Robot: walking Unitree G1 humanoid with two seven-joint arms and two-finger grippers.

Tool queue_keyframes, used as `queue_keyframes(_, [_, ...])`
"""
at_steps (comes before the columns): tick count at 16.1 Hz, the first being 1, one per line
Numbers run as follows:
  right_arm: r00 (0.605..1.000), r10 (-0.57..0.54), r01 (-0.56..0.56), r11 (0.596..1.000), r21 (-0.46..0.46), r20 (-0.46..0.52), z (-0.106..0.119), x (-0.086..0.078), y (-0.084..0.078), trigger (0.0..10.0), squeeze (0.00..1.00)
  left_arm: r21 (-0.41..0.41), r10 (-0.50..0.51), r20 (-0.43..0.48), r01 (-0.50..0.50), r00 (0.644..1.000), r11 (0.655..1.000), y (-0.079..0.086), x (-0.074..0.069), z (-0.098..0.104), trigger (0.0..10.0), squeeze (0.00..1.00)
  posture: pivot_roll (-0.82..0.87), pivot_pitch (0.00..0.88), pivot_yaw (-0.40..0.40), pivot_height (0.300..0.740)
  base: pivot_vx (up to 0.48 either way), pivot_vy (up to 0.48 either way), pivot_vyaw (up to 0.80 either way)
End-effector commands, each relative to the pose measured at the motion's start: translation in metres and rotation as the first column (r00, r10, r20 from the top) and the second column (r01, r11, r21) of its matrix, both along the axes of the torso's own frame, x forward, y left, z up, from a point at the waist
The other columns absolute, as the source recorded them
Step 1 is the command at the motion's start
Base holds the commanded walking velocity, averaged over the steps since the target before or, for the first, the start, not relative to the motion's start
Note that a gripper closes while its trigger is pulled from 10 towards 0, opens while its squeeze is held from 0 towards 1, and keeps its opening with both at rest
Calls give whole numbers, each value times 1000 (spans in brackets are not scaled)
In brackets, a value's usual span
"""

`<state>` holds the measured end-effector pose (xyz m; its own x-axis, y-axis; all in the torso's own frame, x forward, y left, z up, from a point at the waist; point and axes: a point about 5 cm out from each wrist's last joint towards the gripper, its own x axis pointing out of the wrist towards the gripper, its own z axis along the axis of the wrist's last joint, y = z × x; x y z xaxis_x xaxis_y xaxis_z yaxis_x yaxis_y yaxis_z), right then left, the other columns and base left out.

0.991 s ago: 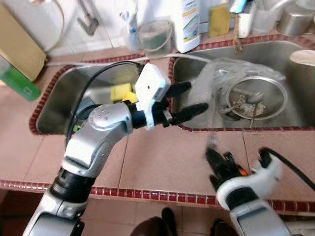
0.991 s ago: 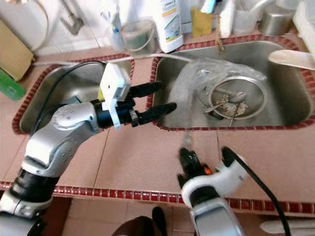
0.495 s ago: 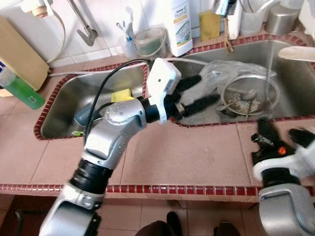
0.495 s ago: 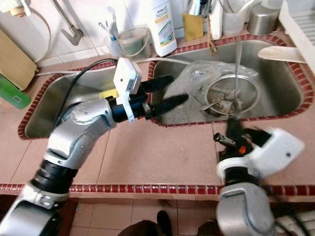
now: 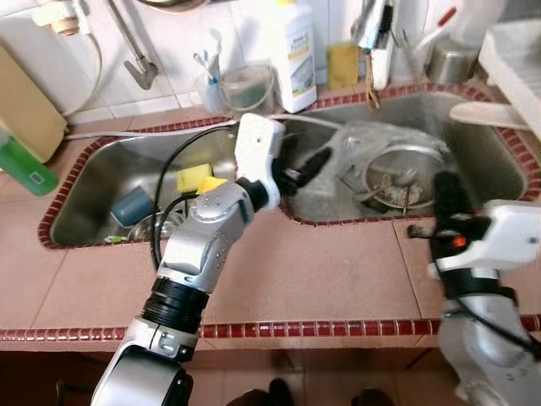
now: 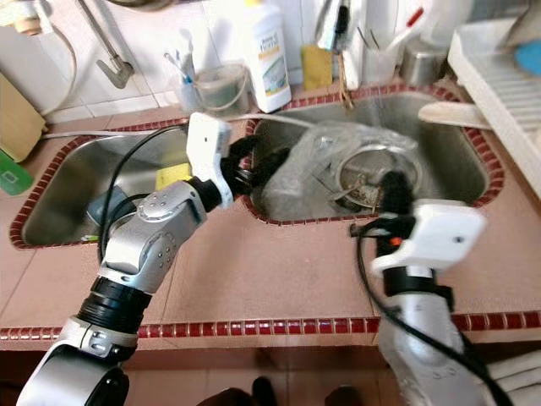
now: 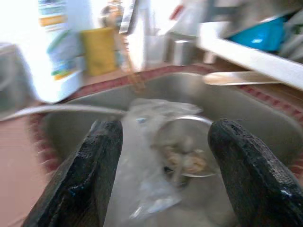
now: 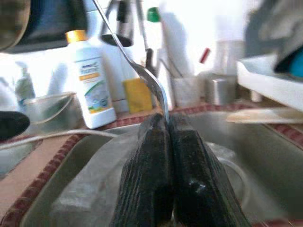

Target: Kitchen organization

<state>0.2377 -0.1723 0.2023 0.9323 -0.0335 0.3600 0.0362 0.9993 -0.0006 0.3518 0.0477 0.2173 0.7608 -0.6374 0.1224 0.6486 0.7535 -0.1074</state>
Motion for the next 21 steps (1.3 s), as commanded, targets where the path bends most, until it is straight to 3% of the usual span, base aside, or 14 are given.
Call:
queue_keyframes(1, [1000,15,-15,1000,-21,2,-3,4,1,10000,0,15,75,-19,-74,997,997,12,4,-9,10000,0,-256,81,171,740,0,0,0])
queue_keyframes(4, [999,35,-35,999,11,16,-7,16,-5,10000,0,26,148,-9,-147,989,989,23,7,-23,10000,0,-245,45,149,740,0,0,0])
queue_keyframes(6, [998,45,-45,999,6,38,-6,21,-8,10000,0,18,154,21,-154,988,988,27,7,-21,10000,0,-236,34,139,740,0,0,0])
queue_keyframes(10, [998,42,-41,999,-19,46,-7,35,-14,10000,0,-3,159,0,-159,987,987,35,11,-22,10000,0,-209,23,132,740,0,0,0])
queue_keyframes(21, [999,-9,9,1000,5,52,-17,36,-24,10000,0,39,159,5,-159,987,987,42,13,-22,10000,0,-191,43,165,740,0,70,0])
